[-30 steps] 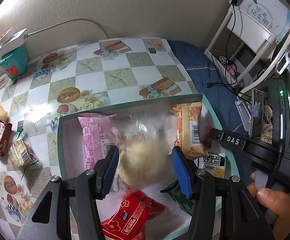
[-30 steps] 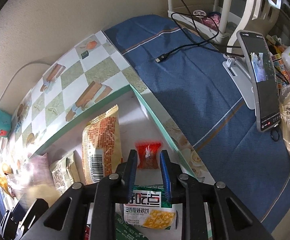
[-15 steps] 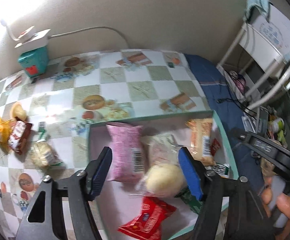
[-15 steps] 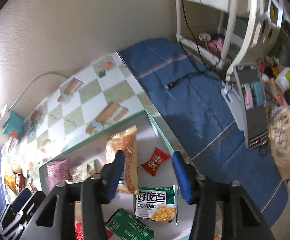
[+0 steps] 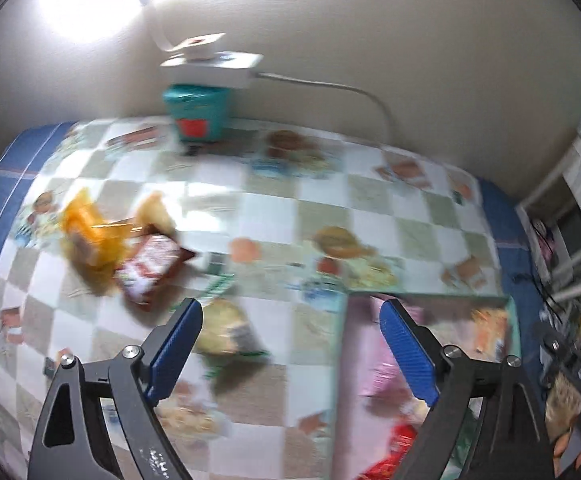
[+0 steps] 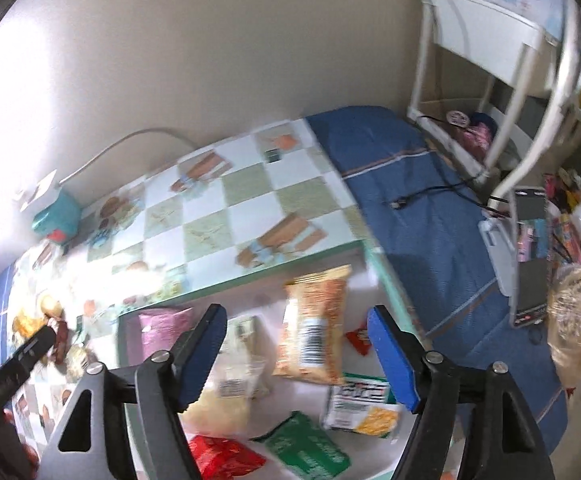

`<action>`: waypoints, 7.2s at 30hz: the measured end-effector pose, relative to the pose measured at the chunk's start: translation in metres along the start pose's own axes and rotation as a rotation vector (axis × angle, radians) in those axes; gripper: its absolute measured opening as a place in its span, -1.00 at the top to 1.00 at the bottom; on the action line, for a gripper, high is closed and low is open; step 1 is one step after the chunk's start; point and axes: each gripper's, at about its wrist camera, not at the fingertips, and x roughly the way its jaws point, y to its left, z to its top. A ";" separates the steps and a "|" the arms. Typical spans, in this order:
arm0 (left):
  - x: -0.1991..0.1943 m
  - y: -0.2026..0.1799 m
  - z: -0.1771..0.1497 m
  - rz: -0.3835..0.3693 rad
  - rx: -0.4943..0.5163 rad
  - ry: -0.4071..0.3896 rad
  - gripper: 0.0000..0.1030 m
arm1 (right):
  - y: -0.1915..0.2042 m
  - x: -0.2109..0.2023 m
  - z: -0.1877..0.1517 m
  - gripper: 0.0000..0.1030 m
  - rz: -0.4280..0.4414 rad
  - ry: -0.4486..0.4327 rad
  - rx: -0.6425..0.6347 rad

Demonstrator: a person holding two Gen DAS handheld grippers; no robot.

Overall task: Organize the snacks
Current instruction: 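Move both grippers back to the snack pile, then grasp the green-wrapped round cracker with the right gripper while the left grasps the red milk biscuit pack, then lift both held packs and carry them over the white tray, then open both grippers to drop the cracker and biscuit pack into the tray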

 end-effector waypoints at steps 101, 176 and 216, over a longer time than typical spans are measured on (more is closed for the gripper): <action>0.064 0.144 0.014 -0.109 -0.135 -0.027 -0.72 | 0.247 0.108 -0.076 -0.05 0.229 0.142 -0.297; 0.043 -0.067 -0.048 -0.207 0.470 0.123 0.15 | -0.008 0.047 -0.002 -0.03 -0.053 0.017 0.035; 0.023 -0.019 -0.012 -0.111 0.249 0.037 -0.54 | 0.019 0.046 0.001 -0.80 -0.024 0.016 -0.036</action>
